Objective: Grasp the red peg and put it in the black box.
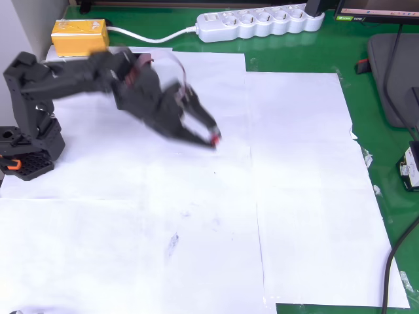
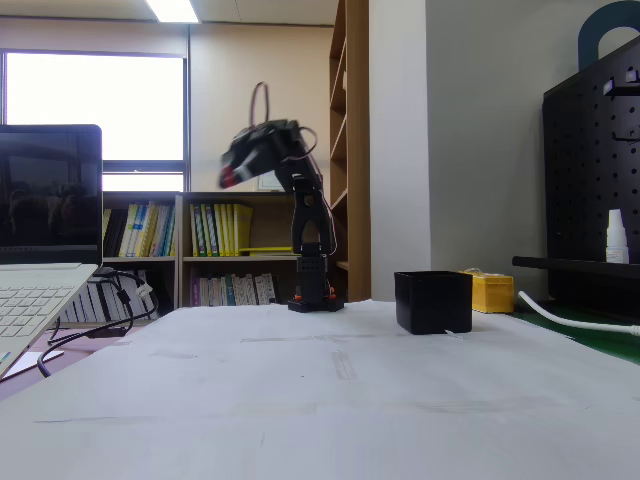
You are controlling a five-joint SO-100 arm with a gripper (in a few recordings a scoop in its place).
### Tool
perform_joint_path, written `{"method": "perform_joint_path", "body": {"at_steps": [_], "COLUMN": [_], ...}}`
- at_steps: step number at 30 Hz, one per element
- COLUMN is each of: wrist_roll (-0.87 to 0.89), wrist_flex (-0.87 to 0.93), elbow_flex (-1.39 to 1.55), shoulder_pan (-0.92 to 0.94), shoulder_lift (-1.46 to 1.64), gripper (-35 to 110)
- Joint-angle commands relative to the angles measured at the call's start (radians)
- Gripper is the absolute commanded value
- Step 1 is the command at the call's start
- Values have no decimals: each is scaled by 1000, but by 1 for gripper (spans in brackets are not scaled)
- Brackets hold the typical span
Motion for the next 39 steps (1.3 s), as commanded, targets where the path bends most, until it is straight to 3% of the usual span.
{"method": "perform_joint_path", "body": {"at_steps": [1,8,21,27,39], "wrist_roll": [46,262,630,718,719], "wrist_flex": [192,385,396,408,365], "elbow_flex": [92,9,-161,-132,-224], "shoulder_pan": [-118,-402,-776,-847,-885], "shoulder_lift": [-158,-179,-72,78,219], "gripper": [0,0,0,0,0]}}
